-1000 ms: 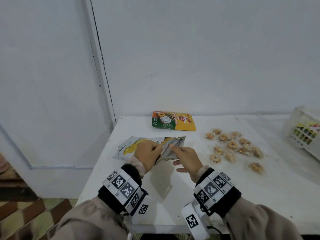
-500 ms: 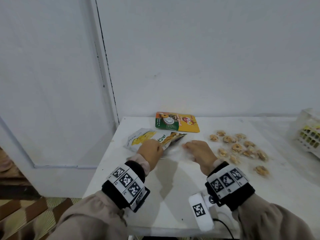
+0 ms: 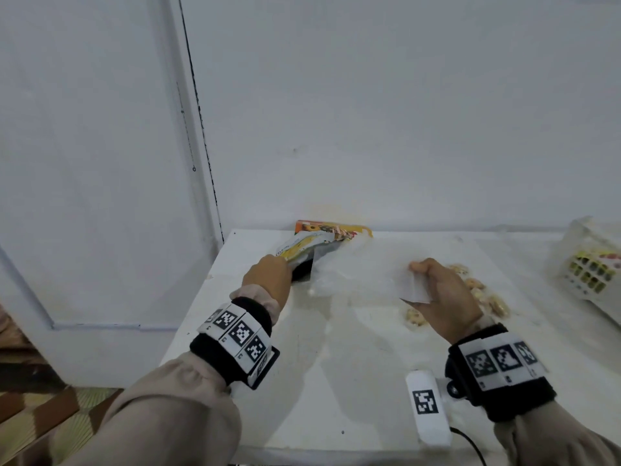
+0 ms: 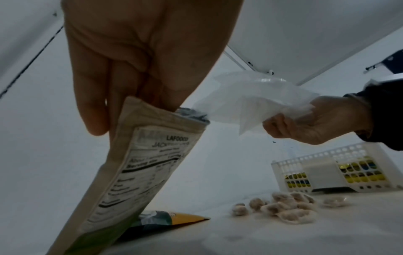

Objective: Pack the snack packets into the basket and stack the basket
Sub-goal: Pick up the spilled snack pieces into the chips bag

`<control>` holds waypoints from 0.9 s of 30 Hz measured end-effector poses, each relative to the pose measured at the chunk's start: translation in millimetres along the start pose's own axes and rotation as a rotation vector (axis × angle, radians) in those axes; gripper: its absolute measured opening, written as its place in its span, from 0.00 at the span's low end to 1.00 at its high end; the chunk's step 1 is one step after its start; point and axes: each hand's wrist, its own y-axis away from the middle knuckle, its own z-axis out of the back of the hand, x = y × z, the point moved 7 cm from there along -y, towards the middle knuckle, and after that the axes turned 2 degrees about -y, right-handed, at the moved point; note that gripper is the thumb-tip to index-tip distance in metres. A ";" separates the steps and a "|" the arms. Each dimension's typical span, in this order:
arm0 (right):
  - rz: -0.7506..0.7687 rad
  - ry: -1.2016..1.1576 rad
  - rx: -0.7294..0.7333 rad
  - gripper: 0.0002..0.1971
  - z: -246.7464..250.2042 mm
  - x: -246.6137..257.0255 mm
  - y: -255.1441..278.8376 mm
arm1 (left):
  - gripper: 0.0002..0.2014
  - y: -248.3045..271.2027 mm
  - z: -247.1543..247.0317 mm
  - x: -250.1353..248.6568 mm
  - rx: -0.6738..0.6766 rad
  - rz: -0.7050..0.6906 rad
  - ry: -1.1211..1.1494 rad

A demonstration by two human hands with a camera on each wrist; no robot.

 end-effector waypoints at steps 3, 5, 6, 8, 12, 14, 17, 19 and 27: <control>-0.075 0.038 -0.065 0.16 12.6 -14.5 -1.5 | 0.13 0.5 8.4 3.9 -0.051 0.036 -0.059; -0.168 0.084 -0.102 0.14 17.9 -32.2 -4.7 | 0.13 1.9 14.3 6.3 -0.071 0.048 -0.099; -0.219 0.131 -0.110 0.13 19.5 -41.3 -6.5 | 0.13 2.2 17.4 7.8 -0.084 0.056 -0.116; -0.296 0.257 -0.150 0.09 22.6 -56.9 -12.7 | 0.15 2.3 23.8 9.8 -0.111 0.053 -0.147; -0.332 0.492 -0.183 0.06 15.8 -71.8 -32.4 | 0.14 7.9 39.3 12.4 -0.152 0.088 -0.097; -0.320 0.675 -0.165 0.06 5.8 -74.9 -43.1 | 0.15 10.0 40.4 9.3 -0.154 0.076 -0.088; -0.308 1.049 -0.172 0.14 -2.0 -75.8 -57.2 | 0.15 10.5 33.6 7.3 -0.135 0.067 -0.006; -0.330 1.259 -0.173 0.15 -5.4 -74.5 -61.4 | 0.14 11.9 28.9 3.4 -0.112 0.048 -0.009; -0.279 1.394 0.005 0.10 -18.0 -70.7 -67.7 | 0.14 15.2 15.3 -10.4 -0.076 -0.029 0.002</control>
